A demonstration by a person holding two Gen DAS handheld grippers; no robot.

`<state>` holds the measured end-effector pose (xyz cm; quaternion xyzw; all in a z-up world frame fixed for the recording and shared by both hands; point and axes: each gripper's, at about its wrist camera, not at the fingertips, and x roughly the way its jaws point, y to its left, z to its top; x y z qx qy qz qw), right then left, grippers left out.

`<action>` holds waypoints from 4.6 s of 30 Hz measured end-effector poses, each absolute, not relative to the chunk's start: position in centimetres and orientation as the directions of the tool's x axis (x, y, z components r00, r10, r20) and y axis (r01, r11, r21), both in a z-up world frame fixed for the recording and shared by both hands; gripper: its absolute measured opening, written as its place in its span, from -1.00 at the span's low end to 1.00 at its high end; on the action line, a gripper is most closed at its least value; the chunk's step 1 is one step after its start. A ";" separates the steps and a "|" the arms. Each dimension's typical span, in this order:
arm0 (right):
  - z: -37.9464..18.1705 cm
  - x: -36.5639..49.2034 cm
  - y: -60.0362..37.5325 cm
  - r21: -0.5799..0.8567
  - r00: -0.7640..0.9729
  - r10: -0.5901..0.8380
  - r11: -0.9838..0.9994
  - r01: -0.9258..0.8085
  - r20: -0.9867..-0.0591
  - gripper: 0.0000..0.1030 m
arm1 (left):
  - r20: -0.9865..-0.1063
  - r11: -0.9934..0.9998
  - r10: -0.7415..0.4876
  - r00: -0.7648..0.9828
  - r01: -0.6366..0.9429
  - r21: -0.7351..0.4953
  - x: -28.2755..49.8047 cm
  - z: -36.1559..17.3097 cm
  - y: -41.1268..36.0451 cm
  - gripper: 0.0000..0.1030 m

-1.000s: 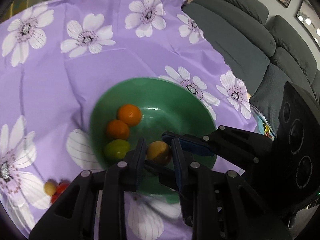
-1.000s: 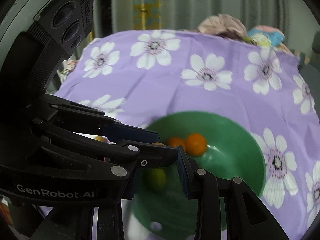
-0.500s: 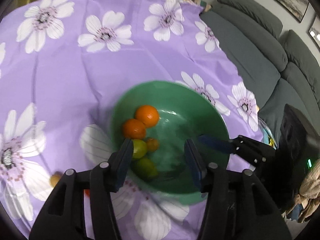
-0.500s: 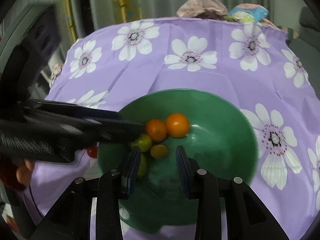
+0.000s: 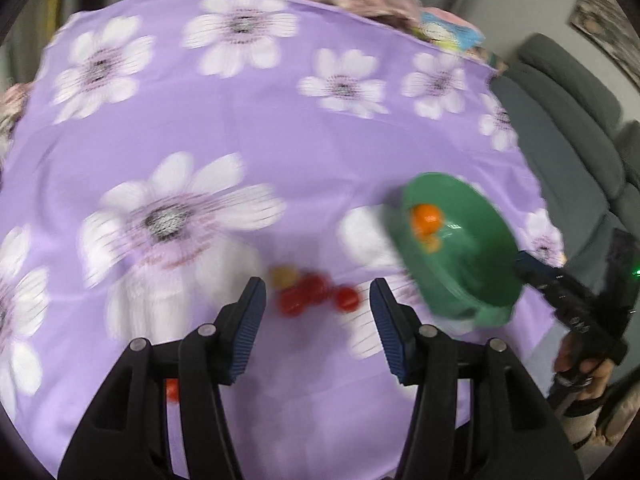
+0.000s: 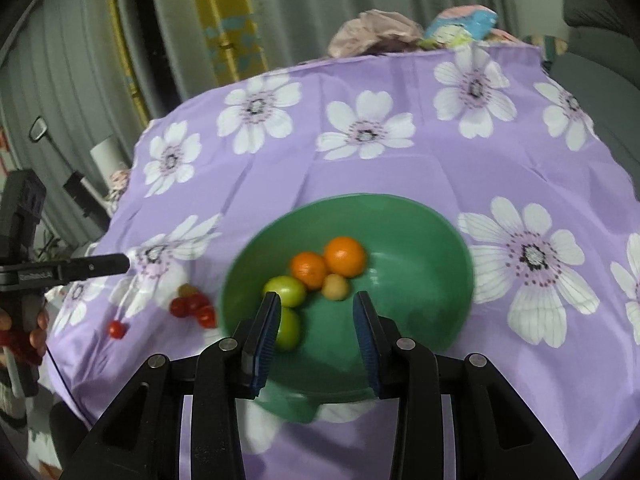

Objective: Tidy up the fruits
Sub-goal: 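Withdraw the open left tool from the bowl toward the red tomato, then grasp the red tomato with the left tool, then carry the red tomato in the left tool over the green bowl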

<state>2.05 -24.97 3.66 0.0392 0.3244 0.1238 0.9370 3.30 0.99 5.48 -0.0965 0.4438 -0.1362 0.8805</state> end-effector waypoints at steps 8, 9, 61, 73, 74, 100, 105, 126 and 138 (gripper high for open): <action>3.4 1.5 -20.3 0.129 0.712 0.344 0.932 -0.339 -0.613 -0.27 | -0.791 0.956 -0.257 0.555 0.030 -0.290 -0.6 3.2 6.6 0.01; 3.3 1.4 -19.6 0.127 0.701 0.355 0.926 -0.357 -0.619 -0.27 | -0.794 0.956 -0.257 0.551 0.025 -0.293 -0.8 2.9 6.9 0.01; -3.7 8.6 -6.6 0.144 0.434 0.372 0.870 -0.472 -0.821 -0.27 | -0.837 0.951 -0.305 0.455 0.090 -0.297 0.6 -2.4 6.2 -0.47; -5.0 10.9 -5.9 0.131 0.429 0.312 0.907 -0.400 -0.848 -0.27 | -0.822 0.937 -0.343 0.455 0.103 -0.334 0.7 -2.4 6.6 -0.47; -5.0 10.9 -5.9 0.131 0.430 0.310 0.908 -0.397 -0.848 -0.27 | -0.821 0.936 -0.345 0.455 0.103 -0.336 0.7 -2.4 6.6 -0.47; -2.9 4.5 -8.9 0.212 0.440 0.425 0.865 -0.455 -0.791 -0.41 | -0.799 0.914 -0.404 0.445 0.163 -0.372 -1.5 -1.3 4.0 -0.47; -2.2 3.7 -9.1 0.218 0.457 0.445 0.857 -0.467 -0.770 -0.41 | -0.796 0.914 -0.404 0.452 0.169 -0.368 -1.7 -0.6 3.6 -0.47; 2.3 2.8 -19.3 0.218 0.683 0.348 0.937 -0.273 -0.643 -0.41 | -0.674 0.824 -0.564 0.478 0.373 -0.426 3.5 5.1 -4.6 -0.47; 2.1 2.8 -24.3 0.221 0.734 0.268 0.962 -0.162 -0.624 -0.41 | -0.672 0.756 -0.629 0.390 0.508 -0.413 7.4 5.5 -12.6 -0.47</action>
